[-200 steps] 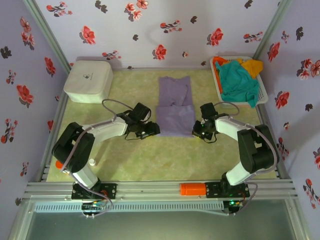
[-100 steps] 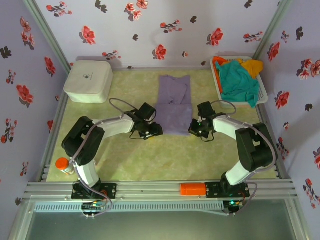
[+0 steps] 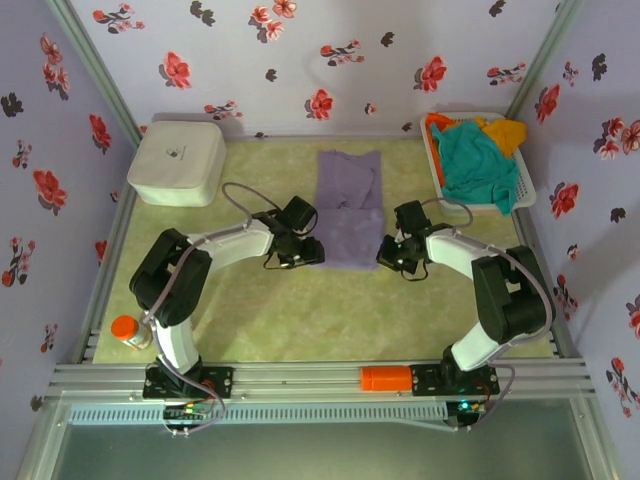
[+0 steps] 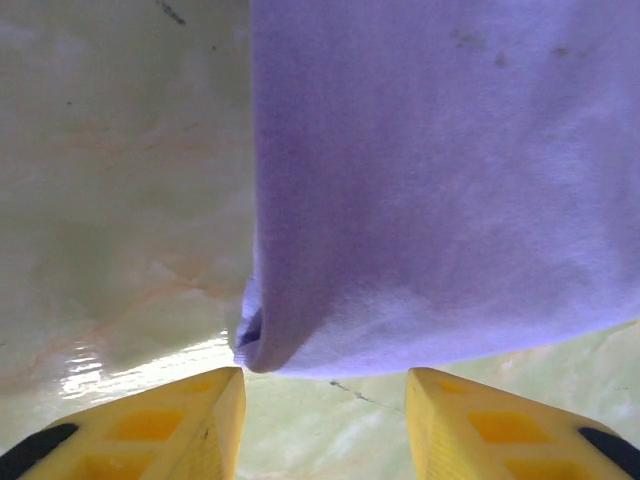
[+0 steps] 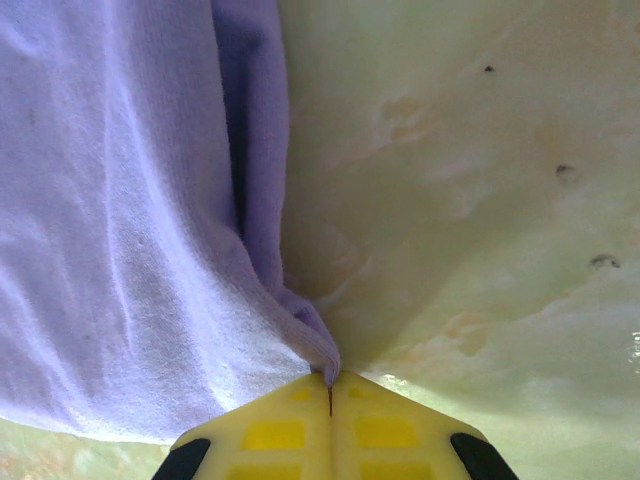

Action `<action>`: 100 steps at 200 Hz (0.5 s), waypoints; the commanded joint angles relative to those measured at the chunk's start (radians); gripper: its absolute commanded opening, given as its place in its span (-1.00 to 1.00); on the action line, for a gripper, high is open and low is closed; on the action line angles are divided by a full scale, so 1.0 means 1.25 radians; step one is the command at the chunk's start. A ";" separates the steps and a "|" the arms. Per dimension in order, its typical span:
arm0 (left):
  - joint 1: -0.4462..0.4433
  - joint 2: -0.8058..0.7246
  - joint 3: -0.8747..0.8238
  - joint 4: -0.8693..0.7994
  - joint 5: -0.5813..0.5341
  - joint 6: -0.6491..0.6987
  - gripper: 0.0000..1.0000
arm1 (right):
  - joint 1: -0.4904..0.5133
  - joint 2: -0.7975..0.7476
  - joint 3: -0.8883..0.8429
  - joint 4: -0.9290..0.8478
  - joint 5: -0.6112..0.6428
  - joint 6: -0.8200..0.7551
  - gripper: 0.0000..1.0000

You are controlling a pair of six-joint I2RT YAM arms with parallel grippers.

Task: Fold and stack the t-shirts

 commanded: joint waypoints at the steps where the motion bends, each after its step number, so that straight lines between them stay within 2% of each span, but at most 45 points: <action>1: -0.003 0.024 0.024 -0.054 -0.028 0.032 -0.08 | -0.003 -0.003 0.018 -0.019 0.000 -0.006 -1.00; 60: -0.005 0.067 0.042 -0.036 -0.018 0.034 -0.09 | -0.004 0.000 0.017 -0.017 -0.001 -0.006 -1.00; 100: -0.006 0.076 0.042 -0.001 -0.008 0.023 -0.26 | -0.005 0.003 0.011 -0.014 -0.002 -0.008 -1.00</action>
